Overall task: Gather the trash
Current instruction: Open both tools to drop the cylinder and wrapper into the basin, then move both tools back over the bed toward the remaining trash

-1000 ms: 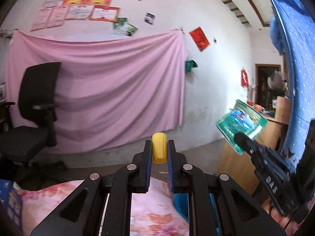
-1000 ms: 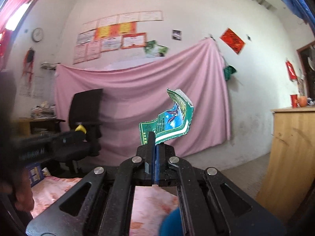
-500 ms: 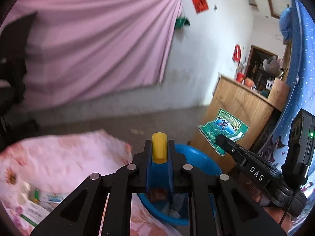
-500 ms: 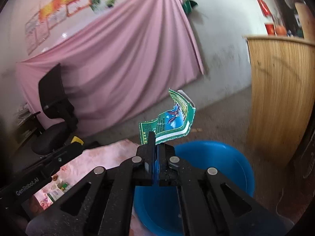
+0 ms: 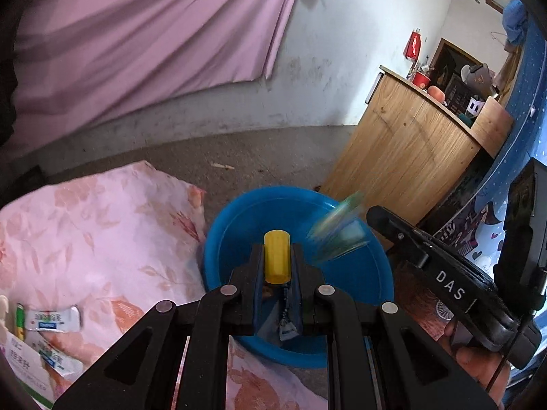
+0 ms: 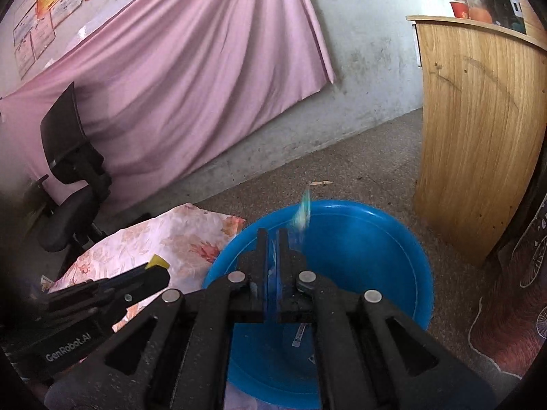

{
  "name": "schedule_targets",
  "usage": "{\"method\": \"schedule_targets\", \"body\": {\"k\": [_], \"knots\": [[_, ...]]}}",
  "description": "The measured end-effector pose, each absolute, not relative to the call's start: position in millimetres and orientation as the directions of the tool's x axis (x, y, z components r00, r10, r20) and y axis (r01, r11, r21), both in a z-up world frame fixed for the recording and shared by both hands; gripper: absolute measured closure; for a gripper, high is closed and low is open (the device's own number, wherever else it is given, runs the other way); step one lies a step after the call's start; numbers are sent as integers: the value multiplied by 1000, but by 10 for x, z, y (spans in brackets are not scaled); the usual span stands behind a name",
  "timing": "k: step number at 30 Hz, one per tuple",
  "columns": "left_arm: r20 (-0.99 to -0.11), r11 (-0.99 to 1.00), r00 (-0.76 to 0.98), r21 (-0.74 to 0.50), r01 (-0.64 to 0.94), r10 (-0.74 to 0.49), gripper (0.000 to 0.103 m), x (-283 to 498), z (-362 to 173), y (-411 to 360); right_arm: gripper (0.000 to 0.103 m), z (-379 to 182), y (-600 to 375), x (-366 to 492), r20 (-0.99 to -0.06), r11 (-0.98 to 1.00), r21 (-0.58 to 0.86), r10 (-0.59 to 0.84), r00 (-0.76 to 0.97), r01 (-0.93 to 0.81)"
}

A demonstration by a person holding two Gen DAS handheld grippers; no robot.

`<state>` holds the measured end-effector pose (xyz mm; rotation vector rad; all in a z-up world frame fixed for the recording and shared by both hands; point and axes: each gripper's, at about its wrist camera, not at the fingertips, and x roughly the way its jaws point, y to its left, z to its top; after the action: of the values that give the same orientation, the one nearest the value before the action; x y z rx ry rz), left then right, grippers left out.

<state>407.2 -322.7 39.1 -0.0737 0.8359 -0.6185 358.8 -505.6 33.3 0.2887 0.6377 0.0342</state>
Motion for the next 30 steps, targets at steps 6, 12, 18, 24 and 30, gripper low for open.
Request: {"method": "schedule_targets", "body": {"k": [6, 12, 18, 24, 30], "knots": [[-684, 824, 492, -307, 476, -539, 77, 4036, 350, -3101, 55, 338, -5090, 3618, -584, 953, 295, 126, 802, 65], [-653, 832, 528, -333, 444, -543, 70, 3998, 409, -2920, 44, 401, -5038, 3585, -563, 957, 283, 117, 818, 58], [-599, 873, 637, -302, 382, -486, 63, 3884, 563, -2588, 32, 517, -4984, 3528, -505, 959, 281, 123, 854, 28], [-488, 909, 770, -285, 305, -411, 44, 3624, 811, -2115, 11, 754, -4807, 3352, -373, 965, 256, 149, 916, -53], [-365, 961, 899, -219, 168, -240, 2, 3318, 1002, -1665, 0, 933, -4485, 3163, -230, 965, 202, 211, 950, -165]]}}
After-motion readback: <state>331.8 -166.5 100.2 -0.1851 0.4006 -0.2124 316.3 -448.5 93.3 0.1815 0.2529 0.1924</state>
